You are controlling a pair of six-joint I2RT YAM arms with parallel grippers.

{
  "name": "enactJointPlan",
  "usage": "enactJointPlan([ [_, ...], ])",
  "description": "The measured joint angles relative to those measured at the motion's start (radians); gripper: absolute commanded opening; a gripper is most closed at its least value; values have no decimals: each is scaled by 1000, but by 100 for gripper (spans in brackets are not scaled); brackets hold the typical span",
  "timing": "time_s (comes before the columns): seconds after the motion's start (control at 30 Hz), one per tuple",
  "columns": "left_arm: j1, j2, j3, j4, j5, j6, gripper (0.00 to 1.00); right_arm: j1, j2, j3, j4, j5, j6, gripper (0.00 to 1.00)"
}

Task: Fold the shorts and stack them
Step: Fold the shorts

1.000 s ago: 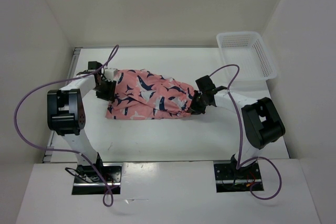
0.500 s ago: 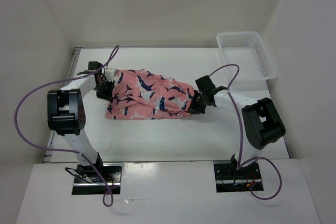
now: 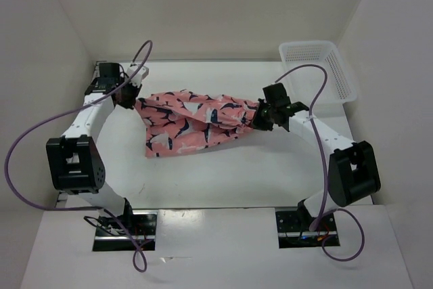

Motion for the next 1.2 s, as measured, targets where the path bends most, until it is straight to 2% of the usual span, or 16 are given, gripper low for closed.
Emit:
enactJointPlan([
  [0.03, 0, -24, 7, 5, 6, 38, 0, -8, -5, -1, -2, 0, -6, 1],
  [0.13, -10, -79, 6, -2, 42, 152, 0, -22, 1, -21, 9, -6, -12, 13],
  [0.2, -27, -110, -19, -8, 67, 246, 0, -22, 16, -45, 9, -13, -9, 35],
  [0.23, -41, -130, -43, -12, 74, 295, 0, -22, 27, -55, 8, -16, -9, 43],
  [0.27, -68, -162, -86, -14, 71, 359, 0, -22, 39, -61, 8, -19, -11, 53],
  [0.37, -197, -324, -301, 8, 51, 488, 0, -27, 56, -68, 5, -20, -13, 61],
  [0.47, -388, -494, -506, 8, 2, 544, 0, -45, 43, -68, 6, -14, -17, 64],
  [0.57, -472, -499, -557, 2, -53, 526, 0, -64, -3, -79, 5, -4, -17, 64],
  [0.8, -473, -429, -557, 56, -166, 441, 0, -70, -60, -146, 18, -12, -8, 64],
  [1.1, -436, -433, -563, 58, -210, 389, 0, -55, 58, -149, 80, -66, 16, 64],
  [1.2, -430, -435, -569, 59, -217, 376, 0, -40, 91, -143, 95, -88, 22, 57],
])
